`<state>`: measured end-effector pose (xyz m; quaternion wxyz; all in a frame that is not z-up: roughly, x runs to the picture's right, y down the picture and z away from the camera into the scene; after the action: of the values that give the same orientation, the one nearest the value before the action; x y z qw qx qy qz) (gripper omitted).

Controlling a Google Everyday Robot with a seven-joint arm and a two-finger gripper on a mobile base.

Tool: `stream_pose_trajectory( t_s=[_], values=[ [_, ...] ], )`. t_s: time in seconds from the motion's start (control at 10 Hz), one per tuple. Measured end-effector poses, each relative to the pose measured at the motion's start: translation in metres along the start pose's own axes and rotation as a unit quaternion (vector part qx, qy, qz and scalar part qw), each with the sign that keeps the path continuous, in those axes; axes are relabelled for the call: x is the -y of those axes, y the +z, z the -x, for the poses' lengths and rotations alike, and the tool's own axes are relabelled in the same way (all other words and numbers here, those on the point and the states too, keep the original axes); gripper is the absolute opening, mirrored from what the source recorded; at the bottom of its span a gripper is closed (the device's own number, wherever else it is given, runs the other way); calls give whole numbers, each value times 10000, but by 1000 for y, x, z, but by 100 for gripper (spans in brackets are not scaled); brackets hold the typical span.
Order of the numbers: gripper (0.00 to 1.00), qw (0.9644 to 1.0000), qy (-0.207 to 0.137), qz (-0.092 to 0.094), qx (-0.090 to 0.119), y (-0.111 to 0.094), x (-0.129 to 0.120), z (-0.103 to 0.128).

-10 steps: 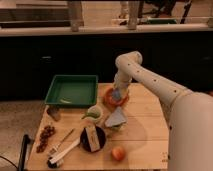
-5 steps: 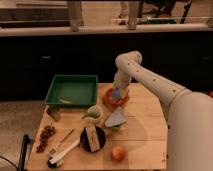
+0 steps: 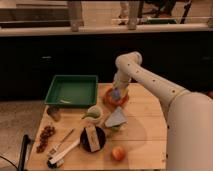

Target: Wipe red bowl with sponge

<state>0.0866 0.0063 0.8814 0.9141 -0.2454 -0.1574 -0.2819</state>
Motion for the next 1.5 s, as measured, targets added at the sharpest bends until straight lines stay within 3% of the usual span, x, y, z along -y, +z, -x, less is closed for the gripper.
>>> stream_pose_trajectory(
  t_s=[0.5, 1.5],
  values=[
    [0, 9999, 148, -10, 29, 10, -1, -17],
    [0, 9990, 333, 260, 149, 36, -15, -36]
  ],
)
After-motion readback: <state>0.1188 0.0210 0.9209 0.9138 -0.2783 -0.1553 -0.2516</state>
